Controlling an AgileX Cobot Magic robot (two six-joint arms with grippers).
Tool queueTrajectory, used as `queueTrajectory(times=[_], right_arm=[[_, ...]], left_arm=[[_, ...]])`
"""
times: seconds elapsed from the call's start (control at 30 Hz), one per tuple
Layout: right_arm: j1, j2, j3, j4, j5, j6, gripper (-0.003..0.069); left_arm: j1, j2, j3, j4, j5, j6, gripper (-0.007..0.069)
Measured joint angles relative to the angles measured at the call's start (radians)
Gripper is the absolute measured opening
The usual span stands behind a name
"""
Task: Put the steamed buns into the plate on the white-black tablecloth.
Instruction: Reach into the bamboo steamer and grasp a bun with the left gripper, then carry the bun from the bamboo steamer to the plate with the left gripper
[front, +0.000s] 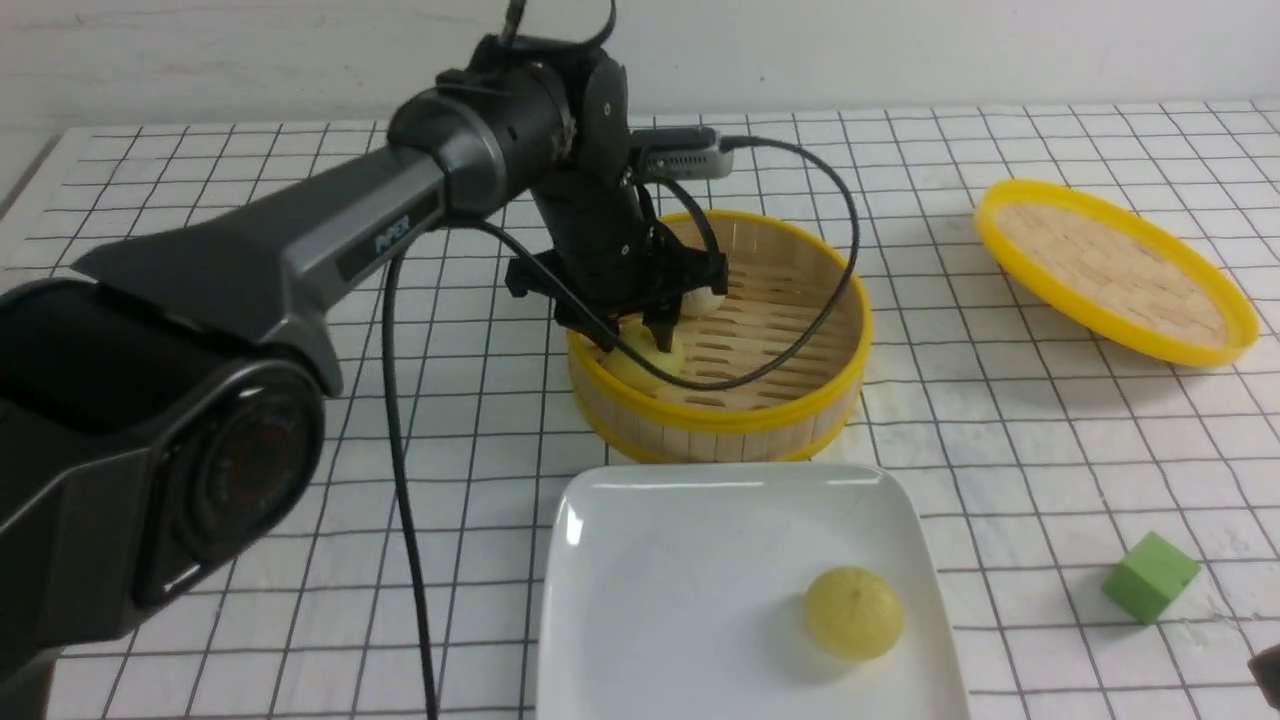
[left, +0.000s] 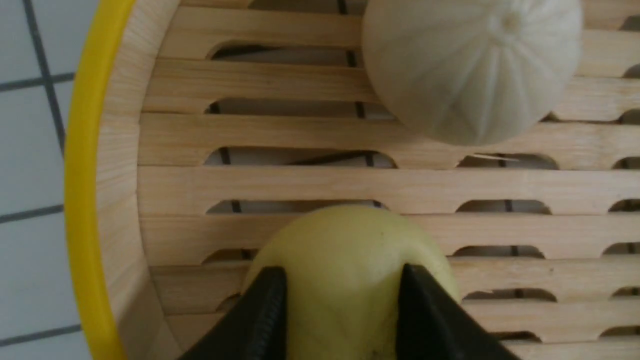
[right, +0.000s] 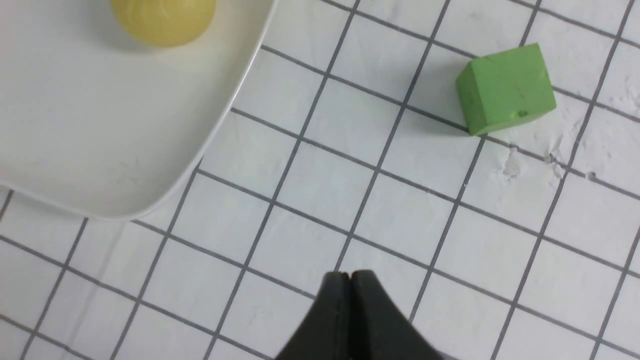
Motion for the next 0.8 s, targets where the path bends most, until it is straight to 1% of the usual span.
queueTrajectory(times=[0.03,0.1,0.13,0.17,0.2,0.23,0.33,0.43,0.5,0.53,0.6,0.7,0.8], right_arm=[[0.0,0.0,0.0,0.0,0.0,0.0,0.0003],[0.0,0.0,0.0,0.0,0.0,0.0,0.0005],[0.0,0.0,0.0,0.0,0.0,0.0,0.0005],[0.0,0.0,0.0,0.0,0.0,0.0,0.0006],[0.0,0.0,0.0,0.0,0.0,0.0,0.0007],[0.0,0.0,0.0,0.0,0.0,0.0,0.0008],[0.0,0.0,0.0,0.0,0.0,0.0,0.0012],[0.0,0.0,0.0,0.001,0.001,0.0,0.0015],[0.0,0.0,0.0,0.001,0.001,0.0,0.0015],[0.0,0.0,0.0,0.001,0.001,0.0,0.0018],[0.0,0.0,0.0,0.001,0.001,0.0,0.002],[0.0,0.0,0.0,0.004,0.001,0.0,0.0022],[0.0,0.0,0.0,0.004,0.001,0.0,0.0025]], left_arm=[[0.0,0.0,0.0,0.0,0.001,-0.001,0.0268],[0.0,-0.012,-0.018,-0.006,0.049,-0.012,0.0108],[0.0,-0.015,-0.02,-0.006,0.054,-0.012,0.0097],[0.0,-0.034,-0.037,-0.01,0.1,-0.01,0.0046],[0.0,-0.058,-0.056,-0.012,0.143,-0.004,0.0026],[0.0,-0.084,-0.073,-0.009,0.171,0.004,0.0022],[0.0,-0.154,-0.101,-0.008,0.191,0.012,0.0021],[0.0,-0.326,-0.04,-0.006,0.199,0.028,0.002],[0.0,-0.388,0.03,-0.01,0.201,0.03,0.002],[-0.001,-0.45,0.146,-0.027,0.205,0.03,0.002],[-0.009,-0.481,0.275,-0.042,0.208,0.03,0.002],[-0.049,-0.48,0.461,-0.048,0.201,0.03,0.0026],[-0.092,-0.458,0.559,-0.052,0.148,0.031,0.0038]])
